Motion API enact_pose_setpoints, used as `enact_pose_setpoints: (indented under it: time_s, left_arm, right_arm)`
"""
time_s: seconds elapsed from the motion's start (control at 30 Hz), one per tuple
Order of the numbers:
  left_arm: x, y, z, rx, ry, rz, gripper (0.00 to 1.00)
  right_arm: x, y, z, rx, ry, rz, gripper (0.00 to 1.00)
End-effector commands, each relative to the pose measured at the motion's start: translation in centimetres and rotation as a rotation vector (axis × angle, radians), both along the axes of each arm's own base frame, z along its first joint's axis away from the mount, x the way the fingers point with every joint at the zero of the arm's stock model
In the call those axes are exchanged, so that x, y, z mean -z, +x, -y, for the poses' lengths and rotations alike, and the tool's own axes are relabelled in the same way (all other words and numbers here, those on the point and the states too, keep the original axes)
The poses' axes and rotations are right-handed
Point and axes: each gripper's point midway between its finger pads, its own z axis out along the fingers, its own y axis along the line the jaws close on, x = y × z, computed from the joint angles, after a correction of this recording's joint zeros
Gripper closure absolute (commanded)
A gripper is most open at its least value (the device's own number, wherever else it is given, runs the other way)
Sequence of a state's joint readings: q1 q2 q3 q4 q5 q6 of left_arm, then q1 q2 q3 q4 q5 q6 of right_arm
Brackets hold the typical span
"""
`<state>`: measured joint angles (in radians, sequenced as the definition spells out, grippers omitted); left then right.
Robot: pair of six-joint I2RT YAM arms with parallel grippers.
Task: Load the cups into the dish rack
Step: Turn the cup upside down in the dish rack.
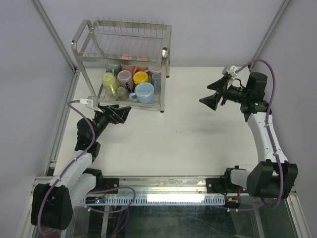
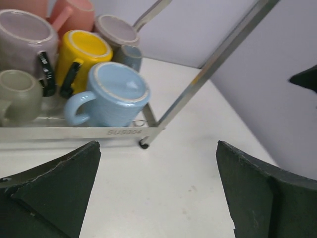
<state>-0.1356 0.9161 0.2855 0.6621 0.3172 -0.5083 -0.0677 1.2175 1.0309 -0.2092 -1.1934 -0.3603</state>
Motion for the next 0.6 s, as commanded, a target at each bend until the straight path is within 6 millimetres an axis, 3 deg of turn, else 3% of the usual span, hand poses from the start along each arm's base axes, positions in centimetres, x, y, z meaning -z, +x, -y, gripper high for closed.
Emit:
enact_pose_setpoints:
  time_s: [0.0,0.07,0.27,0.33,0.47,0.57]
  left_arm:
    - [-6.6,-2.5,2.1,0.161,-0.158,0.034,0.01]
    - [-8.3,-2.9,2.1,0.164,-0.138,0.039,0.01]
    - [-14.0,-3.1,1.1,0.109,0.022,0.040,0.01]
    - [-16.4,-3.3,0.7,0.092,0.082,0.064,0.01]
    - [-20.5,-3.2,-0.6,0.027,0.201,0.097,0.01]
    - [-23.6,-3.3,-1.1,0.000,0.241,0.134,0.01]
  right_arm:
    - [-2.5,2.1,3.6,0.282,-0.105,0.032,0.07]
    - [-4.0,2.7,5.4,0.406,-0.124,0.069,0.01]
    - [-9.7,3.5,10.3,0.781,-0.032,0.023,0.01]
    - [-11.3,2.8,10.0,0.779,-0.010,0.020,0.01]
    - [-14.0,0.3,7.4,0.623,0.005,0.022,0.01]
    - [-15.8,-0.3,6.5,0.572,0.036,0.035,0.01]
